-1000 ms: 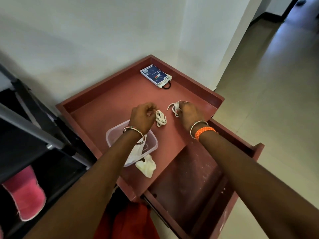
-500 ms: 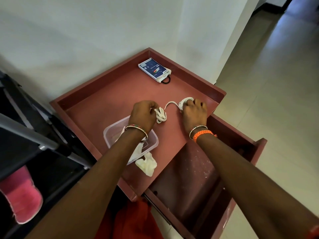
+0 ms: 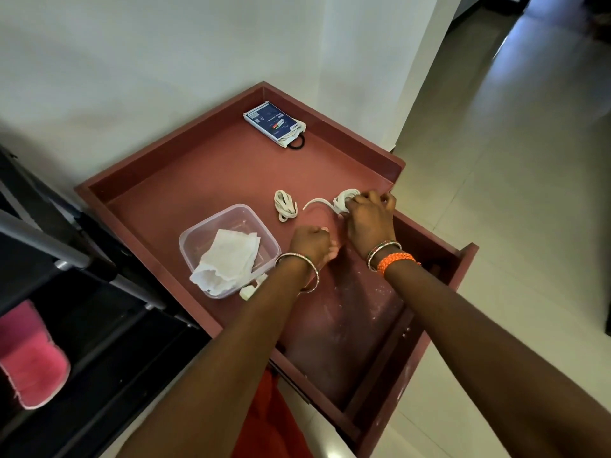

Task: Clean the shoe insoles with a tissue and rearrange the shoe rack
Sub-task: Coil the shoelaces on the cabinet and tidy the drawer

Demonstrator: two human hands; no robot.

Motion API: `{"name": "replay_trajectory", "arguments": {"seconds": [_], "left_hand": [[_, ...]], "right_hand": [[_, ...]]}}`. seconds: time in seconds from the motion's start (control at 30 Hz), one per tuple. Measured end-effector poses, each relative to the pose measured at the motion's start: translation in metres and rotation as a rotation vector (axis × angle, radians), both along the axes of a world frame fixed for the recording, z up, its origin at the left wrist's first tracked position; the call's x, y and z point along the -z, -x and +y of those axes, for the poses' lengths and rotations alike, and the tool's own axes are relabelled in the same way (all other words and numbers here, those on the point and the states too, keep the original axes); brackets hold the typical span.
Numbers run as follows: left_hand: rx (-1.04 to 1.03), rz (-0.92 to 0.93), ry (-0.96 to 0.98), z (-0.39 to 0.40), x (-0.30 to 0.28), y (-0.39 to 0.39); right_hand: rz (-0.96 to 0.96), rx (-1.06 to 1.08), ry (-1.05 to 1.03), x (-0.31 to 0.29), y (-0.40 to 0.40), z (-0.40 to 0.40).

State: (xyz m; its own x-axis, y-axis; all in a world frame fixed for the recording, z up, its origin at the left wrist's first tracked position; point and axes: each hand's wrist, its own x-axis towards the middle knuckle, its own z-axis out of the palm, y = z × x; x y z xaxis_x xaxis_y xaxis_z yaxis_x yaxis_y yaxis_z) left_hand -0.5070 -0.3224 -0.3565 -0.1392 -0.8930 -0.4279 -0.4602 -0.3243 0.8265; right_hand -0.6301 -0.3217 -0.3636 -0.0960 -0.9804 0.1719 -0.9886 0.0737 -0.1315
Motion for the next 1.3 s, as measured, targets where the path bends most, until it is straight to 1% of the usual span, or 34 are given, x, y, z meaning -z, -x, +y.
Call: {"name": "replay_trajectory", "arguments": {"seconds": [0.03,0.13,0.2,0.23,0.27,0.33,0.37,0.4,0.47,0.53,0.57,0.63,0.7,0.8,0.87,0.9,0.97,1.07,1.13,1.3], "left_hand": [[-0.016,0.037,0.027,-0.002,0.005,-0.001],[-0.059,0.038,0.207,-0.005,0.011,-0.008],[-0.029,0.084,0.282,-0.001,0.006,-0.009],[0.022,0.079,0.330,0.001,0.004,-0.009],[0.079,0.067,0.372,0.002,0.003,-0.009],[0.150,0.082,0.442,0.005,0.003,-0.009],[0.169,0.095,0.472,0.007,0.002,-0.010],[0.179,0.110,0.494,0.009,0.000,-0.011],[0.200,0.144,0.527,0.012,-0.004,-0.013],[0.222,0.206,0.512,0.015,-0.003,-0.015],[0.223,0.232,0.476,0.015,0.000,-0.016],[0.194,0.300,0.330,0.017,0.003,-0.015],[0.081,0.420,0.136,0.022,0.002,-0.011],[-0.156,0.671,-0.189,0.030,-0.006,-0.003],[-0.201,0.768,-0.376,0.031,-0.008,0.001],[-0.191,0.779,-0.445,0.032,-0.008,0.003],[-0.173,0.776,-0.514,0.034,-0.005,0.009],[-0.227,0.783,-0.554,0.046,0.001,0.020],[-0.269,0.754,-0.557,0.055,0.013,0.025],[-0.328,0.601,-0.615,0.069,0.057,0.033]], "right_hand": [[-0.046,0.010,0.006,0.000,0.002,0.003],[-0.119,0.044,-0.005,-0.001,0.011,0.010],[-0.211,0.061,-0.022,-0.004,0.017,0.014],[-0.325,0.069,-0.041,-0.008,0.018,0.015],[-0.487,0.068,-0.077,-0.011,0.020,0.016],[-0.824,0.005,-0.181,-0.021,0.023,0.019],[-0.944,-0.032,-0.216,-0.026,0.024,0.022],[-1.027,-0.065,-0.248,-0.030,0.025,0.024],[-1.120,-0.117,-0.300,-0.036,0.026,0.027],[-1.221,-0.131,-0.324,-0.038,0.028,0.029],[-1.282,-0.113,-0.316,-0.037,0.029,0.029],[-1.400,-0.058,-0.327,-0.033,0.027,0.029],[-1.511,-0.002,-0.293,-0.030,0.022,0.032],[-1.633,0.132,-0.198,-0.022,0.013,0.037],[-1.700,0.222,-0.162,-0.014,0.007,0.042],[-1.730,0.267,-0.156,-0.009,0.006,0.045],[-1.783,0.353,-0.147,0.000,0.004,0.052],[-1.844,0.481,-0.137,0.021,0.006,0.065],[-1.838,0.569,-0.159,0.037,0.008,0.074],[-1.748,0.760,-0.224,0.085,0.013,0.085]]}}
